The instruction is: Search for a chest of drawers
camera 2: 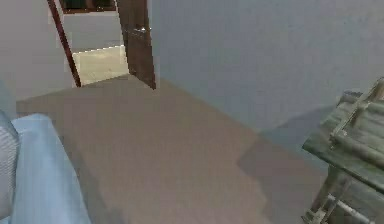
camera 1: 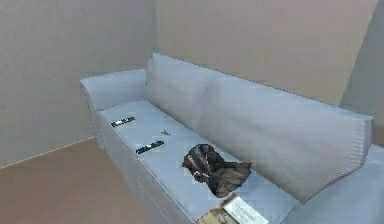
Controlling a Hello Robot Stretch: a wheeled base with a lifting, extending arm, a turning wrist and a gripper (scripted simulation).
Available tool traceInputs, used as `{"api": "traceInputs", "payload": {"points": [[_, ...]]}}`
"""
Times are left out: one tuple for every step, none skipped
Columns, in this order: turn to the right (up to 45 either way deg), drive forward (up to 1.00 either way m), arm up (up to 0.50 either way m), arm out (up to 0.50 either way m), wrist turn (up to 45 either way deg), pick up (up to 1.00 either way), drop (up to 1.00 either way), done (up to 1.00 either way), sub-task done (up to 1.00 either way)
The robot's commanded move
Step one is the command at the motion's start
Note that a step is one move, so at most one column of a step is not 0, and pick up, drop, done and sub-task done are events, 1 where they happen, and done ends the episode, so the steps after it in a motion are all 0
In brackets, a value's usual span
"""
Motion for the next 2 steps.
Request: {"api": "traceInputs", "payload": {"points": [[45.0, 0.00, 0.00, 0.00, 0.0, 0.00, 0.00, 0.00, 0.00], [45.0, 0.00, 0.00, 0.00, 0.0, 0.00, 0.00, 0.00, 0.00]]}}
